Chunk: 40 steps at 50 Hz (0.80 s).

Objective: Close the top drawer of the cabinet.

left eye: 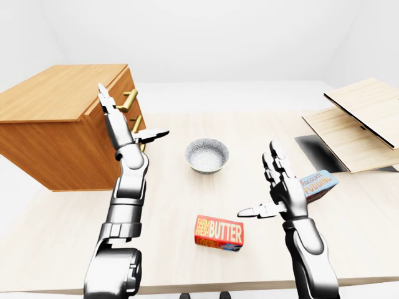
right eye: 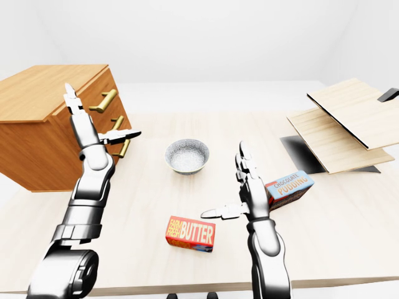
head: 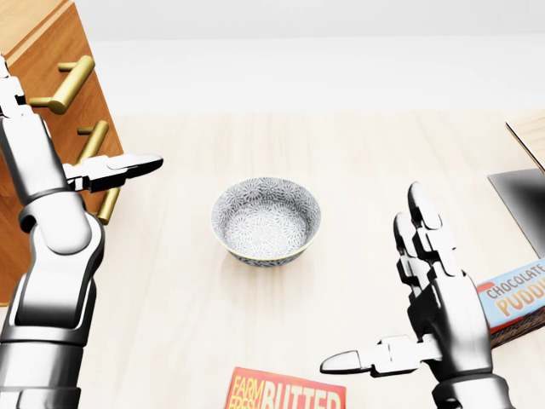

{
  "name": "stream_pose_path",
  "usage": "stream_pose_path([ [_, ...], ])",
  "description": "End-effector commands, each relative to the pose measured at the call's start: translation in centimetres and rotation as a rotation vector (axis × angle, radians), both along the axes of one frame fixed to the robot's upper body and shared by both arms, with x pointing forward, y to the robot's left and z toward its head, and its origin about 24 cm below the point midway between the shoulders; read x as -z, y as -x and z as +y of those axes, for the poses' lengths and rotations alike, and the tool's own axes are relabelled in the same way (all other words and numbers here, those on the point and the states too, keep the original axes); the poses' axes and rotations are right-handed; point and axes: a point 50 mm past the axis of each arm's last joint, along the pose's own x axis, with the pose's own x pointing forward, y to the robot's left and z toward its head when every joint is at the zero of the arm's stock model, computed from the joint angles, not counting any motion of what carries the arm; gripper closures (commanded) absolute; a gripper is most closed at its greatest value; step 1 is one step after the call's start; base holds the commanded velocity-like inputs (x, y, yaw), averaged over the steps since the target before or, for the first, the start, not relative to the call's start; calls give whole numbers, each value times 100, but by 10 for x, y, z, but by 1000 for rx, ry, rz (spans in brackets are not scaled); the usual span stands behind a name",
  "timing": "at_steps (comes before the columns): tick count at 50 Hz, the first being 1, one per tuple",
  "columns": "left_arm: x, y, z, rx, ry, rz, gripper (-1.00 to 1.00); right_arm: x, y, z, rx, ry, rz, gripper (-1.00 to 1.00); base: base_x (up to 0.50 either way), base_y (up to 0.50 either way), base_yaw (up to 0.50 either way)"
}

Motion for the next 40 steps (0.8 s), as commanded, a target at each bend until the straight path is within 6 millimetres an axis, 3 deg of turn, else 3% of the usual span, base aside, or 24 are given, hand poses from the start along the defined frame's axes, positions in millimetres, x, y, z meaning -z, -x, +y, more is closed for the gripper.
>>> stream_pose_path([
  [1, -1, -1, 9, -47, -47, 8, -100, 0, 2, -3, 6, -3, -2, -100, 0, 0, 0],
  [40, -5, -4, 27, -101, -83, 21, -100, -6, 8, 0, 11, 7, -16, -100, 0, 0, 0],
])
